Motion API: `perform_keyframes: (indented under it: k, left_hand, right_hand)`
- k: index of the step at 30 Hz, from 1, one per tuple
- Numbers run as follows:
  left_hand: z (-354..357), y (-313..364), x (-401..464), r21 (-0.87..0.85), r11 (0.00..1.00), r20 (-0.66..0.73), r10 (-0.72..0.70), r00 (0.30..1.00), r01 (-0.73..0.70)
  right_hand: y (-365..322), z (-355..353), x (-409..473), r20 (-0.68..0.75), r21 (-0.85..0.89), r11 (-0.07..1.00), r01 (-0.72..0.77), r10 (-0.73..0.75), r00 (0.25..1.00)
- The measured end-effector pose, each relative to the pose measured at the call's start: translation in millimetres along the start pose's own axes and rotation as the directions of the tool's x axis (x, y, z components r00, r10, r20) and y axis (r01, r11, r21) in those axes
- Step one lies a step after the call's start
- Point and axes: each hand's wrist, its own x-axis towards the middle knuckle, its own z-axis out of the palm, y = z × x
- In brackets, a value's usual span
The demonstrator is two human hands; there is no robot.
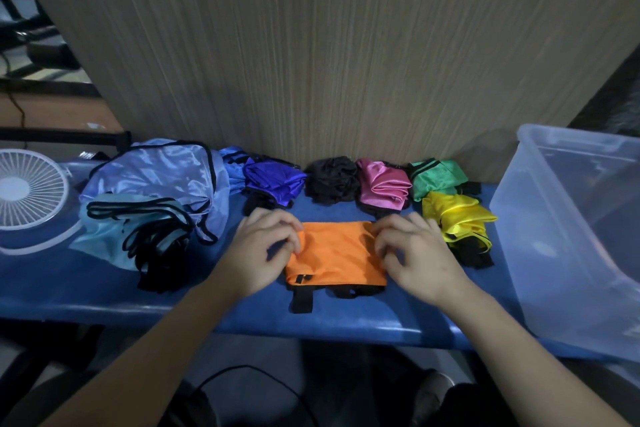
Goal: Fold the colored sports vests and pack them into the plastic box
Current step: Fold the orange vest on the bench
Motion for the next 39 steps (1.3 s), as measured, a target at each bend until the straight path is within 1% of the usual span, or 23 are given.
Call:
perform_keyframes:
  k: [1, 2, 3, 4, 6, 8, 10, 12, 15, 19, 24, 28, 31, 33, 35, 37, 39]
  left_hand:
    - [0.9, 5.1, 1.9, 0.011, 1.0, -0.045, -0.001, 0.999, 0.001]
    - [2.6, 10.0, 4.5, 0.022, 1.0, -0.072, -0.002, 0.997, 0.004]
    - [5.8, 13.0, 7.4, 0.036, 0.999, -0.075, -0.003, 0.997, 0.006]
    - [9.4, 15.0, 10.0, 0.057, 0.998, -0.046, -0.004, 0.999, 0.007]
    - [18.3, 13.8, 13.1, 0.134, 0.991, 0.084, 0.003, 0.996, -0.015]
    - [26.0, 8.5, 11.8, 0.216, 0.975, 0.224, -0.003, 0.975, -0.046]
    - [30.0, -0.7, 7.7, 0.265, 0.963, 0.32, -0.039, 0.947, -0.049]
    - [31.8, -9.2, 3.0, 0.287, 0.957, 0.368, -0.071, 0.927, -0.04]
    - [35.2, -17.1, -1.4, 0.323, 0.945, 0.397, -0.096, 0.913, -0.041]
    - [36.1, -17.7, -0.5, 0.345, 0.937, 0.423, -0.099, 0.901, -0.06]
    - [34.5, -11.9, -0.7, 0.331, 0.943, 0.422, -0.123, 0.898, -0.026]
    - [30.1, -4.5, -0.2, 0.264, 0.962, 0.401, -0.171, 0.9, 0.066]
    - [23.9, -4.5, 0.0, 0.231, 0.968, 0.421, -0.185, 0.888, 0.092]
    - [18.9, -4.7, 0.8, 0.18, 0.972, 0.413, -0.215, 0.885, 0.153]
    - [16.4, -3.3, 4.7, 0.133, 0.966, 0.376, -0.257, 0.89, 0.223]
    - [15.5, -2.1, 9.4, 0.097, 0.949, 0.324, -0.315, 0.892, 0.3]
    - [15.9, -6.2, 13.9, 0.076, 0.927, 0.308, -0.372, 0.876, 0.367]
  right_hand:
    - [-4.8, -0.6, 1.7, -0.086, 0.001, 1.0, -0.016, 0.016, 0.996]
    - [-9.1, 0.8, 3.7, -0.142, -0.001, 1.0, -0.029, 0.029, 0.989]
    - [-13.2, 4.6, 5.6, -0.159, -0.006, 0.999, -0.034, 0.033, 0.987]
    - [-17.3, 9.9, 7.0, -0.14, -0.011, 1.0, -0.03, 0.028, 0.99]
    - [-23.2, 25.6, 7.5, -0.022, -0.019, 1.0, -0.001, 0.001, 1.0]
    - [-24.3, 41.5, 4.8, 0.126, -0.062, 0.998, 0.014, -0.006, 0.992]
    - [-20.8, 51.0, 1.8, 0.21, -0.11, 0.994, 0.003, 0.02, 0.977]
    - [-16.8, 53.6, -0.1, 0.239, -0.126, 0.992, -0.02, 0.05, 0.97]
    - [-12.5, 56.7, -1.6, 0.28, -0.138, 0.99, -0.038, 0.076, 0.957]
    - [-11.1, 60.2, -2.8, 0.316, -0.169, 0.985, -0.019, 0.073, 0.946]
    - [-11.5, 58.9, -3.2, 0.336, -0.169, 0.985, -0.019, 0.076, 0.939]
    - [-11.3, 58.9, -3.0, 0.326, -0.067, 0.994, -0.087, 0.104, 0.94]
    - [-13.0, 58.0, -3.7, 0.311, -0.021, 0.992, -0.121, 0.121, 0.943]
    - [-13.5, 52.9, -3.3, 0.32, 0.002, 0.991, -0.135, 0.127, 0.939]
    - [-11.8, 44.0, -0.6, 0.314, 0.063, 0.982, -0.178, 0.149, 0.937]
    - [-10.0, 35.1, 4.9, 0.256, 0.146, 0.965, -0.219, 0.177, 0.95]
    - [-7.3, 29.0, 11.6, 0.193, 0.194, 0.951, -0.24, 0.202, 0.96]
